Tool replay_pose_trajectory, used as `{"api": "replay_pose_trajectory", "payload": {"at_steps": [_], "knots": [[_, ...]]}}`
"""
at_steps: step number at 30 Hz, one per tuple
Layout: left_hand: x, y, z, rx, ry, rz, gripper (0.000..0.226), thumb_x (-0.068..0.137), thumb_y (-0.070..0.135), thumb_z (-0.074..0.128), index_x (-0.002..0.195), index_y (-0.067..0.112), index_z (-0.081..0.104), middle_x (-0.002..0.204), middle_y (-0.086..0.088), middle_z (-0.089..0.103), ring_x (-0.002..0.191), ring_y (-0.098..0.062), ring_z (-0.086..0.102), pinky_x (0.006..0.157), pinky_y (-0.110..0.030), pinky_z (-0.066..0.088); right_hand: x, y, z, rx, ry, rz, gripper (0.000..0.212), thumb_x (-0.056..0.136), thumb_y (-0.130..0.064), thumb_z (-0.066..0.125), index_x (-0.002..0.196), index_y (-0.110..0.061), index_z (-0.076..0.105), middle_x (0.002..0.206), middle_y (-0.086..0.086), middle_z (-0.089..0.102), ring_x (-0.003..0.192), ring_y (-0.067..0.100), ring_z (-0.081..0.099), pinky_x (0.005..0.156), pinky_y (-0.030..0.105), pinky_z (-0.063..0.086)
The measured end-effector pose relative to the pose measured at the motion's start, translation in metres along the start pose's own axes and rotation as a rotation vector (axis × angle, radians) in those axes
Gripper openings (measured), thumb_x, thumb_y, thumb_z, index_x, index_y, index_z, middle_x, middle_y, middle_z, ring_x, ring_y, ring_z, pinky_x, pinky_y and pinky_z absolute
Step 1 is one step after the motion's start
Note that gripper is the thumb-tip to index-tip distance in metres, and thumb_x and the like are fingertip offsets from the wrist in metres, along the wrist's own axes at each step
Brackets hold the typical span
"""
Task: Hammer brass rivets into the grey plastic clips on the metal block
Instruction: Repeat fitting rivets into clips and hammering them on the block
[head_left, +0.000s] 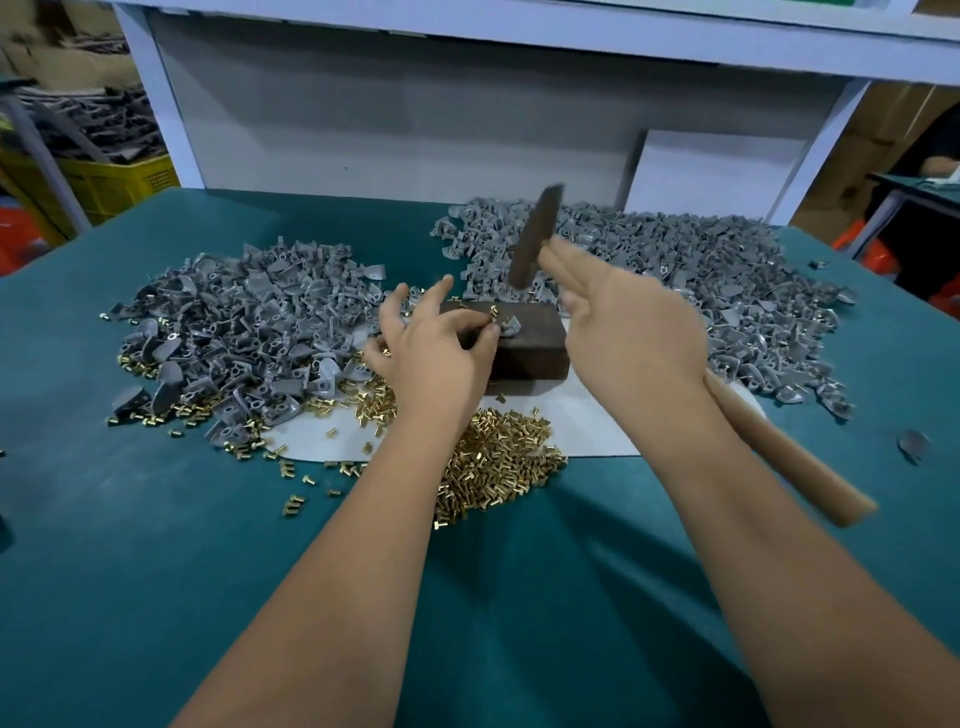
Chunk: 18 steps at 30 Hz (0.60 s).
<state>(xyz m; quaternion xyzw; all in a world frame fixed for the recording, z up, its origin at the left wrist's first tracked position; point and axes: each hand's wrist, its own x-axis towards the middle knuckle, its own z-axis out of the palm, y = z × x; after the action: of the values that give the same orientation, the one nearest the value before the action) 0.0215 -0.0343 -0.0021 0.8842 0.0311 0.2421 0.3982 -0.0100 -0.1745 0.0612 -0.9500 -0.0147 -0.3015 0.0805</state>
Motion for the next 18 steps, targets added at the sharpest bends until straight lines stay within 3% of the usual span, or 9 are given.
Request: {"api": "replay_pose_trajectory", "payload": {"at_steps": [4, 9, 12, 14, 16, 18], "knots": [[0.004, -0.001, 0.002, -0.007, -0.057, -0.007, 0.01, 0.09, 0.041, 0.066, 0.082, 0.039, 0.072, 0.146, 0.027, 0.043, 0.143, -0.011, 0.009, 0.104, -0.04, 0.006, 0.009, 0.021, 0.013, 0.067, -0.014, 0.219, 0.04, 0.099, -0.023, 0.041, 0.133, -0.044, 0.04, 0.091, 0.002, 0.055, 0.069, 0.026, 0.046, 0.05, 0.028, 0.028], [0.008, -0.001, 0.006, -0.046, -0.072, -0.024, 0.013, 0.092, 0.039, 0.063, 0.081, 0.039, 0.071, 0.144, 0.029, 0.044, 0.142, -0.006, 0.009, 0.109, -0.045, 0.006, -0.003, 0.042, 0.033, 0.043, -0.293, 0.385, 0.015, 0.096, -0.021, 0.044, 0.105, -0.021, 0.056, 0.077, 0.003, 0.057, 0.07, 0.027, 0.046, 0.058, 0.03, 0.033], [0.008, -0.001, 0.004, -0.075, -0.082, -0.026, 0.014, 0.092, 0.038, 0.062, 0.08, 0.039, 0.069, 0.143, 0.029, 0.044, 0.143, -0.007, 0.009, 0.109, -0.043, 0.006, -0.006, 0.042, 0.035, 0.011, -0.356, 0.389, 0.014, 0.094, -0.021, 0.046, 0.096, -0.016, 0.059, 0.083, 0.008, 0.059, 0.074, 0.029, 0.048, 0.062, 0.031, 0.035], [0.007, -0.001, 0.003, -0.091, -0.089, -0.029, 0.014, 0.092, 0.037, 0.063, 0.08, 0.039, 0.069, 0.143, 0.029, 0.045, 0.143, -0.008, 0.009, 0.11, -0.042, 0.005, -0.007, 0.039, 0.035, -0.073, -0.329, 0.353, 0.021, 0.093, -0.023, 0.047, 0.102, -0.015, 0.064, 0.098, 0.012, 0.059, 0.092, 0.033, 0.052, 0.071, 0.034, 0.04], [0.005, 0.0, 0.0, -0.101, -0.09, -0.023, 0.012, 0.092, 0.036, 0.065, 0.081, 0.039, 0.07, 0.142, 0.029, 0.045, 0.143, -0.008, 0.009, 0.109, -0.038, 0.003, -0.008, 0.038, 0.038, -0.16, -0.205, 0.276, 0.027, 0.093, -0.028, 0.049, 0.108, -0.013, 0.067, 0.113, 0.014, 0.052, 0.107, 0.033, 0.045, 0.086, 0.038, 0.037], [0.003, 0.0, -0.002, -0.106, -0.087, -0.009, 0.009, 0.091, 0.035, 0.066, 0.084, 0.04, 0.07, 0.141, 0.029, 0.046, 0.143, -0.007, 0.009, 0.105, -0.033, 0.003, -0.009, 0.033, 0.04, -0.073, -0.052, 0.195, 0.03, 0.095, -0.03, 0.048, 0.113, -0.014, 0.066, 0.109, 0.008, 0.051, 0.103, 0.026, 0.042, 0.088, 0.037, 0.035]]}}
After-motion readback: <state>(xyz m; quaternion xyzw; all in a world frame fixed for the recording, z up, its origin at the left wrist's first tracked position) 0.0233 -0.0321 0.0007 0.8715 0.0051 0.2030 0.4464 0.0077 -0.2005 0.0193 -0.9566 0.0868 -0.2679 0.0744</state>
